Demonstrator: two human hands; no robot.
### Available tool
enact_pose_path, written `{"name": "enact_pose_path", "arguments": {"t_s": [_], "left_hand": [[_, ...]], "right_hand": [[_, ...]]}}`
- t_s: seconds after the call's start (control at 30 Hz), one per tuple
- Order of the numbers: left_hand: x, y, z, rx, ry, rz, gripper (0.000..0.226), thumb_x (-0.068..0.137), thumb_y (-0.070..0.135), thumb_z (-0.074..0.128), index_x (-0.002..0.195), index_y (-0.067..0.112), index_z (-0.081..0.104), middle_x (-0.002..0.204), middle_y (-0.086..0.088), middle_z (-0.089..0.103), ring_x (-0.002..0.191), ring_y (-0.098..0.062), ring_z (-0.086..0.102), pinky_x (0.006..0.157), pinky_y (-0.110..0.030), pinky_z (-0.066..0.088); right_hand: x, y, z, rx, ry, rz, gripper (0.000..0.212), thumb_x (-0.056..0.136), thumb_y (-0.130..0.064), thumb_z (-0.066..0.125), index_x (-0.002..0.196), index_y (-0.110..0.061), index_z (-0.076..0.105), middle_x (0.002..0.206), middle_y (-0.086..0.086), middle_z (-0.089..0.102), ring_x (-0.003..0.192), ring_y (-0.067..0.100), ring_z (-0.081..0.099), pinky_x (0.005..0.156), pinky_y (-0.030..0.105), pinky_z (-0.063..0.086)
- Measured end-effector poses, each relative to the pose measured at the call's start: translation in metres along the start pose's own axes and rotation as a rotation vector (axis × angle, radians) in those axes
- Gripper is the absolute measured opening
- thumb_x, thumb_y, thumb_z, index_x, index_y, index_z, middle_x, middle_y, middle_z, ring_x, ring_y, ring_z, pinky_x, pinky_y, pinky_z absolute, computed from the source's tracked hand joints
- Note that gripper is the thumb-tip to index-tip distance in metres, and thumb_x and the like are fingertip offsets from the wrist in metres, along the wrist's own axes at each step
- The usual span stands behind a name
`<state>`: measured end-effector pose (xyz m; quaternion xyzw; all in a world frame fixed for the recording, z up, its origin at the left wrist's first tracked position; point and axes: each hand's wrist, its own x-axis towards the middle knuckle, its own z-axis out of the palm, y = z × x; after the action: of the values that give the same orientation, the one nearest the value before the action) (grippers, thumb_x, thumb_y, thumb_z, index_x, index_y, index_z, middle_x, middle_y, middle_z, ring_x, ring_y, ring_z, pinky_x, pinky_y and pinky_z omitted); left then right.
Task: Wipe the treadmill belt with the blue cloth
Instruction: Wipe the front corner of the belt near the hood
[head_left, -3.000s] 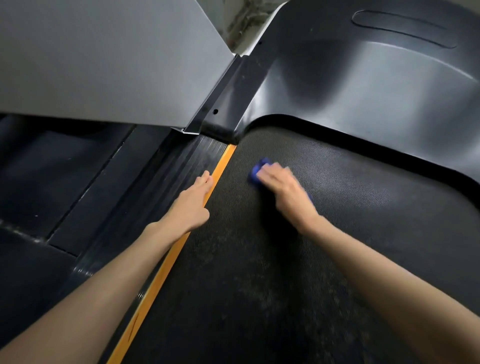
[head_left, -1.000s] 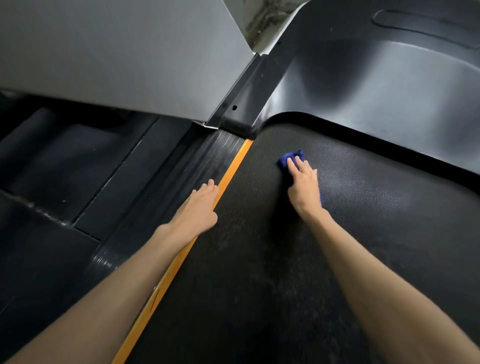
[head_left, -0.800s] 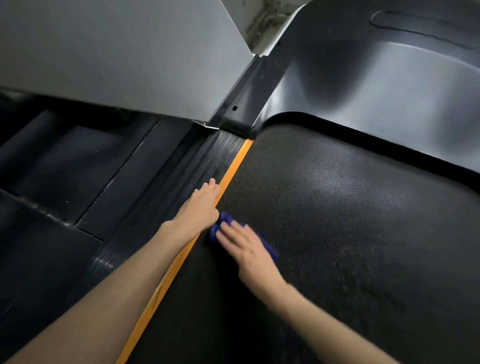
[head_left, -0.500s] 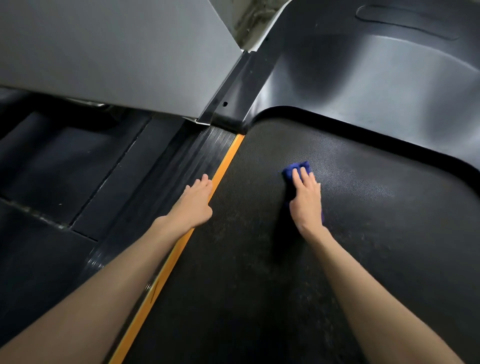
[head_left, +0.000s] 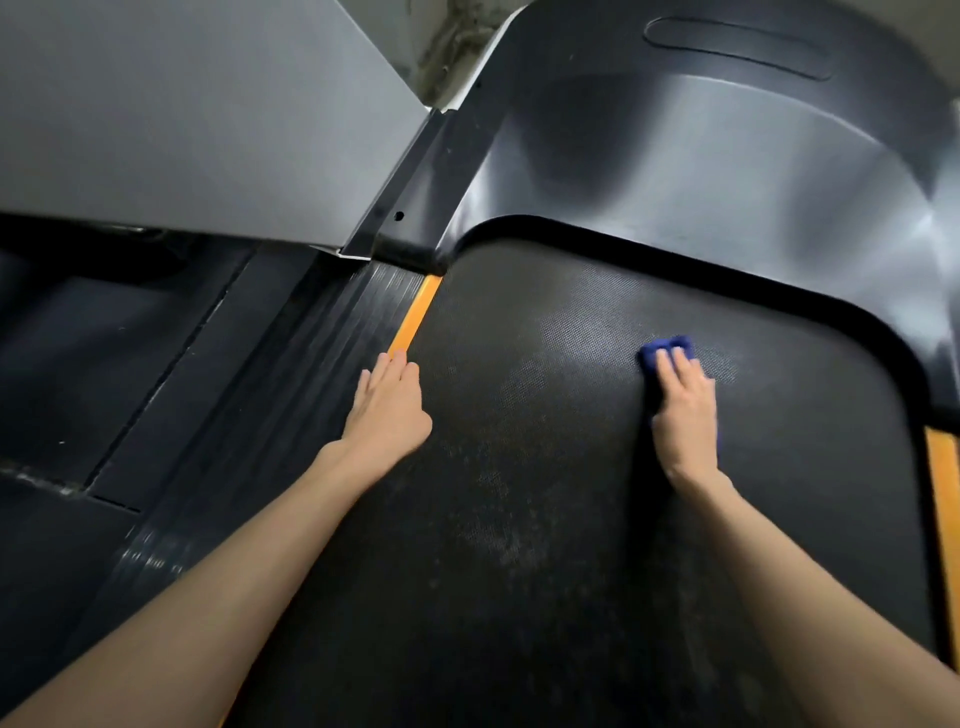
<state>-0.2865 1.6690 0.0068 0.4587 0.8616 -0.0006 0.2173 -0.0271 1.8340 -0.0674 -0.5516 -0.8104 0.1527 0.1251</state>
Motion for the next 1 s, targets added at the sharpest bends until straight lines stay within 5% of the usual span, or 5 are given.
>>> {"name": "enact_pose_path", "arguments": {"t_s": [0.1, 0.17, 0.33, 0.7, 1.0], "left_hand": [[0.008, 0.024, -0.002, -0.021, 0.008, 0.079, 0.045, 0.081, -0.003, 0.045, 0.126, 0.000, 0.041, 0.143, -0.016, 0.029, 0.131, -0.029, 0.026, 0.109, -0.042, 0.026], [0.010, 0.041, -0.002, -0.071, 0.003, 0.121, 0.055, 0.084, -0.005, 0.041, 0.138, 0.001, 0.032, 0.152, -0.013, 0.020, 0.140, -0.026, 0.016, 0.114, -0.039, 0.017], [0.009, 0.079, 0.011, -0.217, 0.025, 0.325, 0.049, 0.096, 0.003, 0.033, 0.145, 0.008, 0.026, 0.156, -0.005, 0.014, 0.144, -0.017, 0.011, 0.112, -0.024, 0.009], [0.021, 0.214, 0.058, -0.254, 0.021, 0.729, 0.041, 0.099, 0.012, 0.033, 0.138, 0.001, 0.036, 0.150, -0.016, 0.029, 0.139, -0.023, 0.027, 0.110, -0.024, 0.016], [0.043, 0.256, 0.134, 0.082, 0.279, 0.485, 0.059, 0.098, 0.028, 0.035, 0.146, -0.001, 0.014, 0.154, -0.019, 0.011, 0.143, -0.031, 0.011, 0.115, -0.042, 0.012]], "right_hand": [[0.006, -0.027, -0.002, 0.040, 0.074, 0.304, 0.061, 0.068, -0.003, 0.044, 0.129, 0.002, 0.048, 0.140, 0.021, 0.041, 0.128, 0.039, 0.037, 0.103, 0.049, 0.029], [-0.014, -0.065, 0.021, 0.058, 0.030, 0.086, 0.064, 0.059, 0.000, 0.043, 0.122, 0.000, 0.054, 0.135, 0.020, 0.047, 0.123, 0.038, 0.042, 0.102, 0.049, 0.033], [-0.032, -0.074, 0.015, 0.058, -0.193, -0.249, 0.073, 0.082, 0.014, 0.041, 0.148, -0.013, 0.025, 0.157, 0.006, 0.014, 0.145, 0.025, 0.008, 0.115, 0.034, -0.006], [-0.009, 0.034, -0.062, 0.305, -0.037, 0.177, 0.046, 0.101, -0.020, 0.031, 0.147, -0.014, 0.024, 0.150, 0.004, 0.034, 0.133, 0.022, 0.035, 0.109, 0.032, 0.022], [-0.005, 0.099, -0.091, 0.010, -0.096, 0.231, 0.040, 0.095, -0.014, 0.041, 0.135, -0.007, 0.041, 0.137, 0.011, 0.048, 0.128, 0.027, 0.042, 0.106, 0.033, 0.027]]}}
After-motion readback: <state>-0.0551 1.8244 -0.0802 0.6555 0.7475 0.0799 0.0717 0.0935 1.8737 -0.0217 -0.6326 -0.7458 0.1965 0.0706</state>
